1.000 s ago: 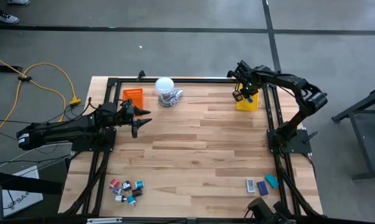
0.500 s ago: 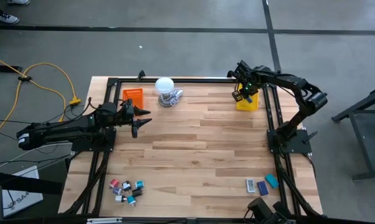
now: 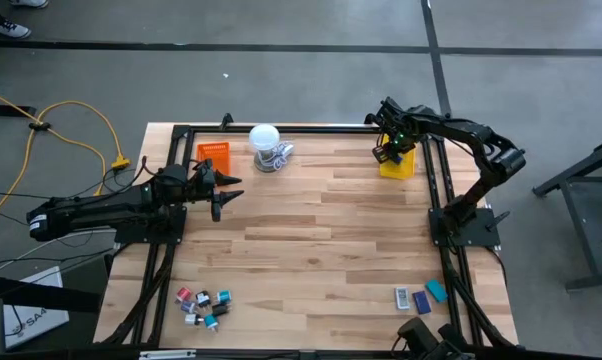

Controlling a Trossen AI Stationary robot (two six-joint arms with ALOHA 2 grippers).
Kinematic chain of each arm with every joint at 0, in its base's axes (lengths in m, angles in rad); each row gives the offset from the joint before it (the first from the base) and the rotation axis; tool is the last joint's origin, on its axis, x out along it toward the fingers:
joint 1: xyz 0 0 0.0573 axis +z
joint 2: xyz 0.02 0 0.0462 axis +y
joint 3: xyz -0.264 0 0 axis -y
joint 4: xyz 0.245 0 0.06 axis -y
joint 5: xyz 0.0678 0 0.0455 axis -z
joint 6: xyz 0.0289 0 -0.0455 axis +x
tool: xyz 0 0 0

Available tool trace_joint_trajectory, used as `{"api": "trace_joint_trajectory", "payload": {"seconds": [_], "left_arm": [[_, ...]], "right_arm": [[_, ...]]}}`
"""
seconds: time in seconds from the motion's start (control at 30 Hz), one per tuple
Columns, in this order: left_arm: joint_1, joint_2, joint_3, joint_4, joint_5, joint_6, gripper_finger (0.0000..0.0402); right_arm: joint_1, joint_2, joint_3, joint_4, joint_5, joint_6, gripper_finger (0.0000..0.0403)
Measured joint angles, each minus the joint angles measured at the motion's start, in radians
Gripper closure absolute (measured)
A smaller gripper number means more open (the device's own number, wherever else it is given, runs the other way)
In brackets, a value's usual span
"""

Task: Pick & Place Office items
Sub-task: Put the white digital timer into the yellow basket

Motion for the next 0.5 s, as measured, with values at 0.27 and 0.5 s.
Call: {"api": "trace_joint_trajectory", "payload": {"seconds": [0.27, 0.5], "left_arm": [[0.0, 0.0, 0.0, 0.0, 0.0, 0.0, 0.0234], [0.0, 0.0, 0.0, 0.0, 0.0, 0.0, 0.0234]], "right_arm": [[0.0, -0.011, 0.011, -0.013, 0.002, -0.054, 0.0294], [-0.005, -0.073, 0.098, -0.096, -0.003, -0.083, 0.0294]]}}
